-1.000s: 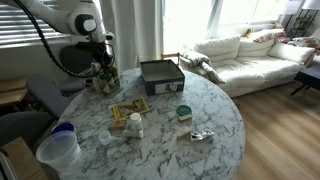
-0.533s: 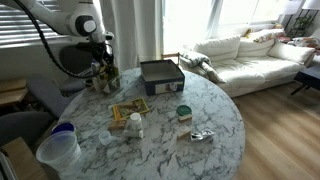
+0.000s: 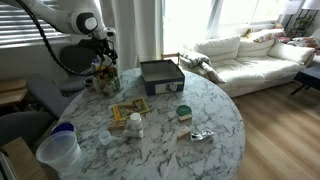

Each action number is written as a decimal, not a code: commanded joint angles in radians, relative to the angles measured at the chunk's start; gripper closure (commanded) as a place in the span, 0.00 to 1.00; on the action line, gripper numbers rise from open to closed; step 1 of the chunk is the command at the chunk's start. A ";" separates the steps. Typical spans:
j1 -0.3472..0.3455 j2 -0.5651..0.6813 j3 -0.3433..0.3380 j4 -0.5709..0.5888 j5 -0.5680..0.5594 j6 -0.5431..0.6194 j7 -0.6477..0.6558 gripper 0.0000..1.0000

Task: Move the wooden block and the green bottle to the left

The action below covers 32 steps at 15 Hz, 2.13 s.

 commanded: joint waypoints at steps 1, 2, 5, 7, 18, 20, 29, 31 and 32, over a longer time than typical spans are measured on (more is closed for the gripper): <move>0.008 0.006 -0.012 0.013 -0.024 0.008 0.033 0.00; 0.007 0.004 -0.012 0.015 -0.022 0.002 0.036 0.00; 0.007 -0.007 -0.021 0.019 -0.029 -0.015 0.045 0.00; 0.005 -0.026 -0.037 0.013 -0.045 -0.024 0.067 0.00; -0.001 -0.232 -0.135 -0.202 -0.304 -0.268 0.544 0.00; -0.006 -0.249 -0.122 -0.244 -0.327 -0.328 0.652 0.00; -0.051 -0.337 -0.070 -0.423 -0.169 -0.255 0.802 0.00; -0.061 -0.366 -0.064 -0.454 -0.100 -0.211 0.769 0.00; -0.066 -0.384 -0.060 -0.475 -0.062 -0.182 0.746 0.00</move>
